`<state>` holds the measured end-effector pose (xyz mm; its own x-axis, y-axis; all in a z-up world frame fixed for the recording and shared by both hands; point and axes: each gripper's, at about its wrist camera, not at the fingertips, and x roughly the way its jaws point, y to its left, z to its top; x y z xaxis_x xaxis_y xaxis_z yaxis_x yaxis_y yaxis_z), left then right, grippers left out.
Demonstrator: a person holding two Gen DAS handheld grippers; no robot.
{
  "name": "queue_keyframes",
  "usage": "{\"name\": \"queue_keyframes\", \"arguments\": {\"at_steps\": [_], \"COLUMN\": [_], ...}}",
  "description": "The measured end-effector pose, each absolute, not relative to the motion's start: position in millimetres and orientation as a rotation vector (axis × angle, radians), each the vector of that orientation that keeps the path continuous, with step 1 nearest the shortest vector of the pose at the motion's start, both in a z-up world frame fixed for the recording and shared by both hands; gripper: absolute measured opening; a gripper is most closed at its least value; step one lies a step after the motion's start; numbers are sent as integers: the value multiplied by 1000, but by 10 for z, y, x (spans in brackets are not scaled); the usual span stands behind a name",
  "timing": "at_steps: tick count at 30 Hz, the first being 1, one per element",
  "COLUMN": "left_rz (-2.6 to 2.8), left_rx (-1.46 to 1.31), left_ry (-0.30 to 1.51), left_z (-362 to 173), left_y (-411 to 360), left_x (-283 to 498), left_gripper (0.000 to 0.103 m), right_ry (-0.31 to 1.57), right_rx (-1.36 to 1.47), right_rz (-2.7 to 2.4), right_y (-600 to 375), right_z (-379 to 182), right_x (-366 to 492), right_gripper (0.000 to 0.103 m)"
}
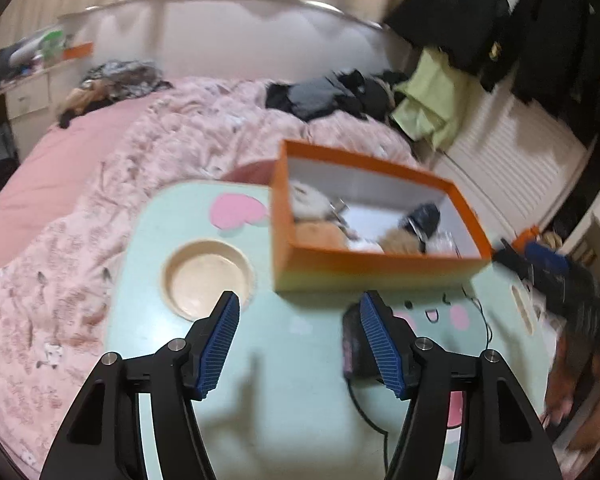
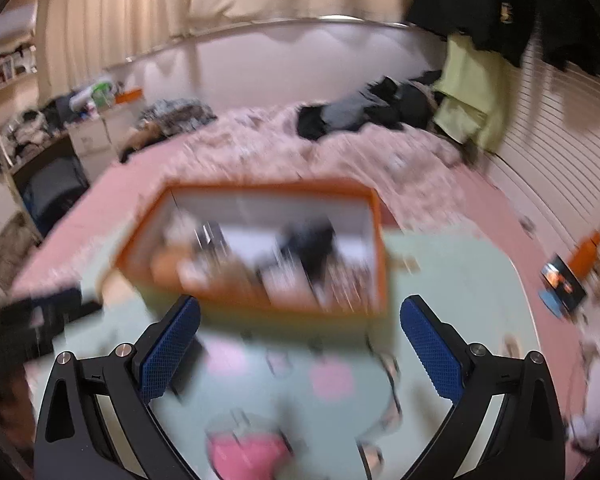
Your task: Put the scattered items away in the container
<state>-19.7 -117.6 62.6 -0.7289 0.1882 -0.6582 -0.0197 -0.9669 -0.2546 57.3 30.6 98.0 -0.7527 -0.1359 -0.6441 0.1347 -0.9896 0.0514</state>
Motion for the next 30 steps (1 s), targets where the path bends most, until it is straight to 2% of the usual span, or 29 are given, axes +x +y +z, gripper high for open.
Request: {"name": "queue_keyframes", "arguments": {"at_steps": [1,4,7,9,12,13,14,15,19,26,30], "left_rz": [2802,2803,2800,2791,2780,2777,2776,2775,2770,2776,2765], "left_rx": [-1099,-1097,-1097,-1098,-1092,-1091,-1092,-1095,-1111,-1118,-1133], "left_ry": [-361,-378,-388,-395,-399,-397,-396,-396,-405,-393,-393], "left_z": [636,632,609,598,592,586,582,571,536,510,480], "left_y": [-1210,-1268,-1294,-1273,-1257,-1251,-1252,-1253,-1241,-1210,-1183], "left_x": [-183,-167,-166,-154,-145,-144,-142,-146,-157,-161,-183], "left_gripper": [64,64,64,64,64,64,64,64,64,64,64], "right_ry": [0,39,-28,-95,-96,-68,-7,20,-66,-149,-200], "right_rx": [1070,1214,1384,1463,1553,1546,1519,1513,1394,939,832], "right_rz": [-2792,-2733,-2694,-2649,-2629,-2648,-2660,-2642,-2638,-2754,-2703], "right_y": [253,122,129,146,131,129,84,52,118,280,373], "right_z": [1040,1033,840,701,489,473,461,446,682,1630,1815], "right_x": [397,-81,-444,-585,-719,-707,-703,-701,-572,112,521], "right_gripper": [100,82,68,67,65,55,34,28,17,14,14]}}
